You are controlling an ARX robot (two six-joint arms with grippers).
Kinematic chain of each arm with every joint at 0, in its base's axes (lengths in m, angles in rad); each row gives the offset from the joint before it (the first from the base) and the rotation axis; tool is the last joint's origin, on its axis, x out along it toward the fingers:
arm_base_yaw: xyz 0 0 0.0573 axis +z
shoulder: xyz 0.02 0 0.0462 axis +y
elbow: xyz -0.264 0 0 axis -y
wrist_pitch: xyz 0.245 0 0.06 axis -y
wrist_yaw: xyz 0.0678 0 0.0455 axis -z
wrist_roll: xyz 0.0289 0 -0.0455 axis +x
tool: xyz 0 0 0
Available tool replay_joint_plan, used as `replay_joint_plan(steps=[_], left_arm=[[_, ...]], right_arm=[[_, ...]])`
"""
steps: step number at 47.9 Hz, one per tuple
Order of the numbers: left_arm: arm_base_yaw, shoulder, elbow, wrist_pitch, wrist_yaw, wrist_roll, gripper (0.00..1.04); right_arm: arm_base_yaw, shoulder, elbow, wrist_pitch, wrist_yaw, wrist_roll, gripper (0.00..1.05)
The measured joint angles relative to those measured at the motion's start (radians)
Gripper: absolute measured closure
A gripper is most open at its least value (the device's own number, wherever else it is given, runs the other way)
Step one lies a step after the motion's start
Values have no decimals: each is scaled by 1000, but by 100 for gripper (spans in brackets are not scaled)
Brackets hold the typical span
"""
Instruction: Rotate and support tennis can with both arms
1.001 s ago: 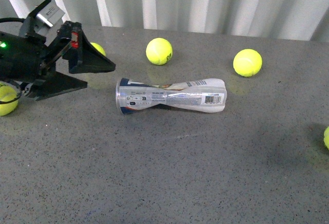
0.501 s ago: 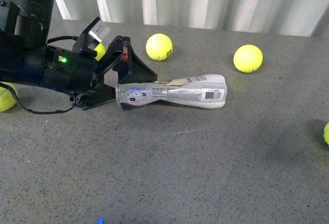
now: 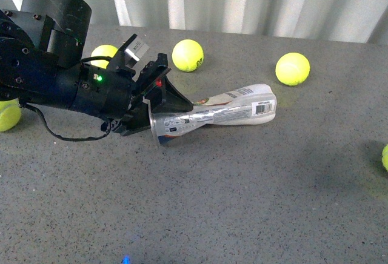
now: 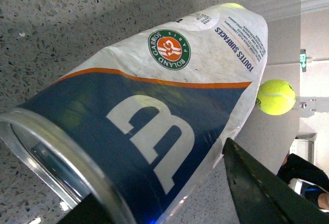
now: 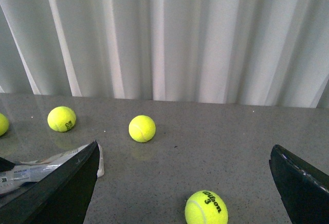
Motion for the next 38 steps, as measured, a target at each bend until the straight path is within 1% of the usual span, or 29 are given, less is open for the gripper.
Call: replay_joint_plan(steps=[4, 5, 10, 14, 18, 24, 26, 27, 28, 30, 32, 33, 35, 38], left_arm=[[-2, -1, -10, 15, 27, -11, 70], [-2, -2, -11, 16, 29, -13, 71], [-6, -27, -30, 19, 69, -20, 90], [-10, -80, -37, -19, 81, -13, 102], [-8, -149, -36, -111, 65, 32, 101], [6, -249, 4, -320, 6, 140, 101], [10, -291, 39, -423, -39, 198, 101], [11, -301, 48, -450, -52, 212, 101], [12, -332, 80, -531, -91, 262, 101], [12, -368, 129, -636, -142, 333, 101], [8, -405, 199, -762, -214, 426, 101], [0, -423, 243, -832, -270, 486, 101], [-21, -443, 313, -939, -362, 574, 101], [-63, -451, 404, -1071, -473, 707, 101]], right_arm=[[0, 0, 0, 0, 0, 0, 7], [0, 0, 0, 0, 0, 0, 7], [0, 0, 0, 0, 0, 0, 7], [0, 0, 0, 0, 0, 0, 7], [0, 0, 0, 0, 0, 0, 7], [0, 0, 0, 0, 0, 0, 7], [0, 0, 0, 0, 0, 0, 7], [0, 0, 0, 0, 0, 0, 7], [0, 0, 0, 0, 0, 0, 7], [0, 0, 0, 0, 0, 0, 7], [0, 0, 0, 0, 0, 0, 7], [0, 0, 0, 0, 0, 0, 7], [0, 0, 0, 0, 0, 0, 7], [0, 0, 0, 0, 0, 0, 7]])
